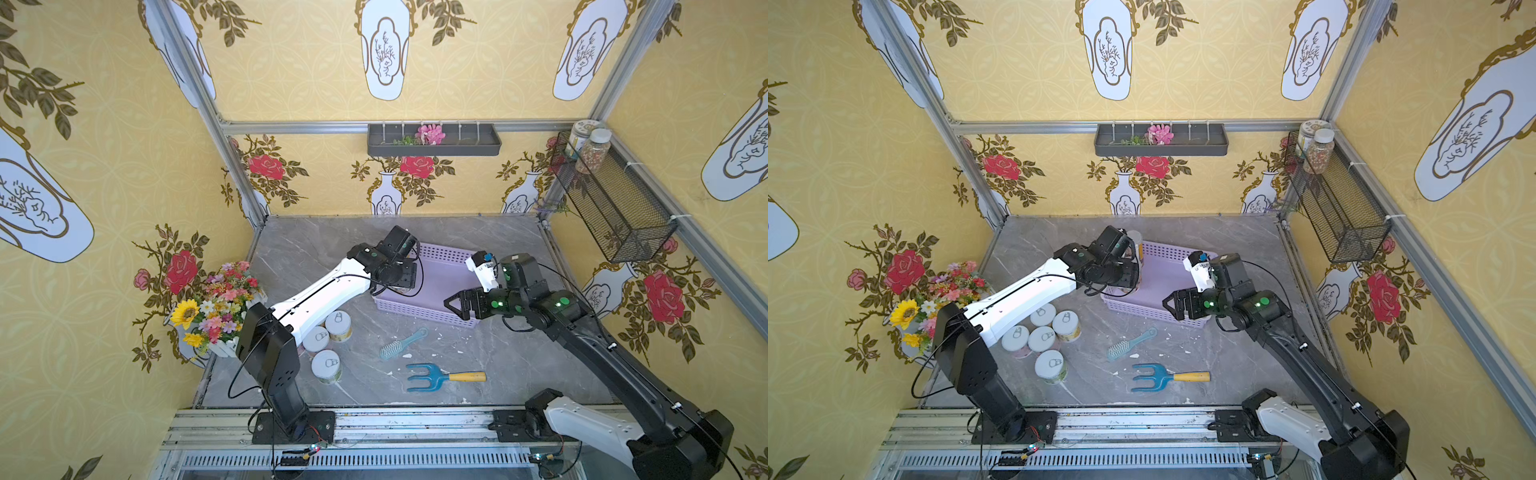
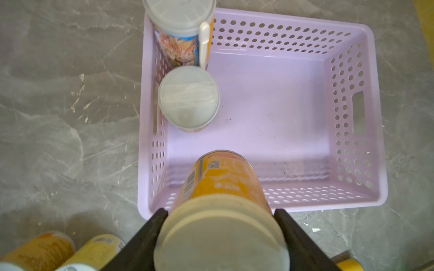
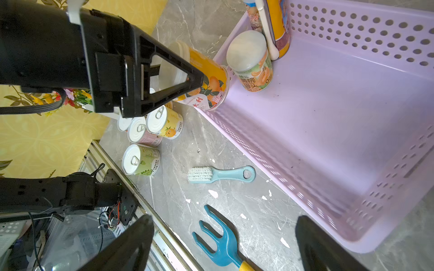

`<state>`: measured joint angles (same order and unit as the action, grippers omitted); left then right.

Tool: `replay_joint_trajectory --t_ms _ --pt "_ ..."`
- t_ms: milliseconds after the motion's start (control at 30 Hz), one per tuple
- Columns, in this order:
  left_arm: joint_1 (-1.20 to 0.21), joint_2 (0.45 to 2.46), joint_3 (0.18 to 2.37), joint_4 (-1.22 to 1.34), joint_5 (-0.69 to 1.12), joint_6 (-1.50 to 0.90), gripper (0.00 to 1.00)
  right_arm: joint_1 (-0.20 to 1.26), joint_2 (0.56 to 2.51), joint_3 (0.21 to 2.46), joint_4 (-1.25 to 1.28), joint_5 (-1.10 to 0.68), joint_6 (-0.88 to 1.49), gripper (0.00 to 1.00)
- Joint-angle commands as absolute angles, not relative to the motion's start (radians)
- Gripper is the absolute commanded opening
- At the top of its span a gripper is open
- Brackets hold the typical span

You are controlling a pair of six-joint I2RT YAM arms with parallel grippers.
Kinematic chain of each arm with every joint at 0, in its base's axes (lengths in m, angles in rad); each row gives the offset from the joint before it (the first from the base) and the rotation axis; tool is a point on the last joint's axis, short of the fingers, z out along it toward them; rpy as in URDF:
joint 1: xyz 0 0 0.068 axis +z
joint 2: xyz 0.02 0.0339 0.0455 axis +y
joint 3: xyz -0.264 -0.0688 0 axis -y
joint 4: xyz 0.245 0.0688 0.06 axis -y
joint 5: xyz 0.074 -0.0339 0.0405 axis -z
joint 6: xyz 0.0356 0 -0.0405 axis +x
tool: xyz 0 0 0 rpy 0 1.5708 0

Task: Put the canned food in the basket
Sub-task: Place the canned food in the basket.

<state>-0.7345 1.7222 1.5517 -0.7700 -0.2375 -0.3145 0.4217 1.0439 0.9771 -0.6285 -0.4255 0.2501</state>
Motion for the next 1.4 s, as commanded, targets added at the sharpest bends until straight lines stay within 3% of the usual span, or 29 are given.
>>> replay_joint_trajectory --t_ms 0,200,567,1367 --pt "-0.717 1.742 1.56 -0.673 -0.188 -0.193 0.43 0.404 1.037 0.971 -0.653 -0.48 0.225 0.98" --pt "-0.685 1.79 1.582 -0.667 -0.114 -0.166 0.42 0.401 1.058 0.964 -0.657 -0.556 0.218 0.98" --pt "-0.684 1.866 1.582 -0.67 -0.035 -0.165 0.42 0.401 1.055 0.934 -0.645 -0.509 0.238 0.99" --pt "-0.684 1.964 1.529 -0.718 -0.275 -0.18 0.4 0.484 1.064 0.956 -0.585 -0.391 0.233 0.99"
